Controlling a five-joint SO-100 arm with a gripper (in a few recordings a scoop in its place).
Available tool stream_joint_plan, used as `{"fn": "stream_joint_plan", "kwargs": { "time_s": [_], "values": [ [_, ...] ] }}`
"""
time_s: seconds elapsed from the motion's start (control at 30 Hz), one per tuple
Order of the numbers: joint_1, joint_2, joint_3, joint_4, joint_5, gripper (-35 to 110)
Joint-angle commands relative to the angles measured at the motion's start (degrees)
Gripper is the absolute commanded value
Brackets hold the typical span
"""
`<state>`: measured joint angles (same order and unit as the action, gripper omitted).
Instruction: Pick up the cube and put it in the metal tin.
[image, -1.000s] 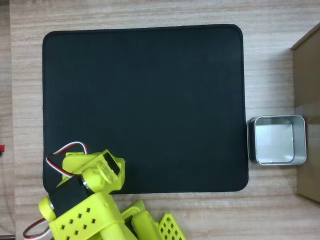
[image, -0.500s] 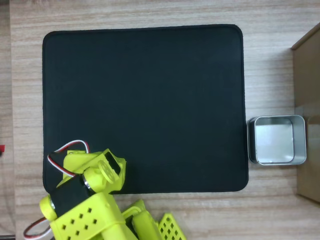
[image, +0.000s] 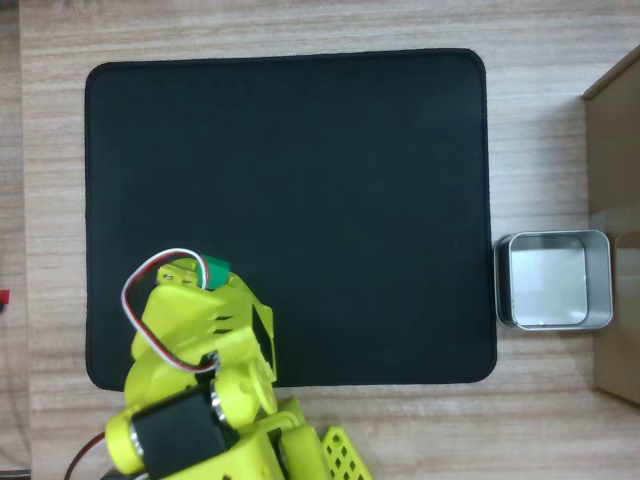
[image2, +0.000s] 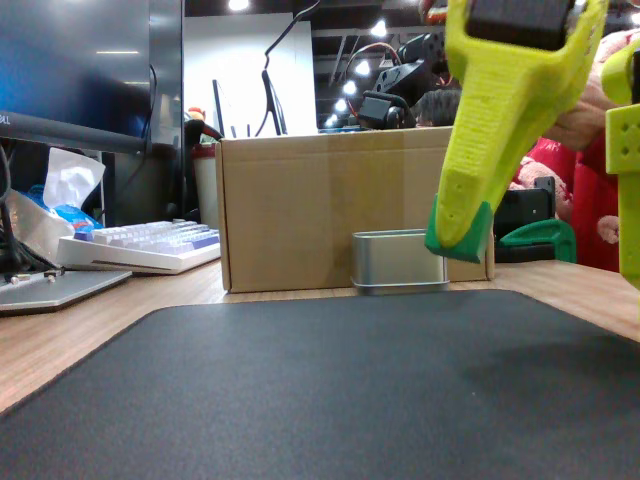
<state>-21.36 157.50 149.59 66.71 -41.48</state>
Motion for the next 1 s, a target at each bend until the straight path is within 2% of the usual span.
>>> {"fn": "stream_joint_plan", "kwargs": {
  "time_s": [0.0,0.5,0.83,0.97],
  "values": [
    [1.14,2.37,-2.90,1.23,1.05,0],
    [20.30,19.42,-10.28,11.69,3.96,0],
    [38.94,16.17,-9.67,8.88,4.04,0],
    [48.16,9.32,-10.72,2.64,9.58,0]
  ]
}}
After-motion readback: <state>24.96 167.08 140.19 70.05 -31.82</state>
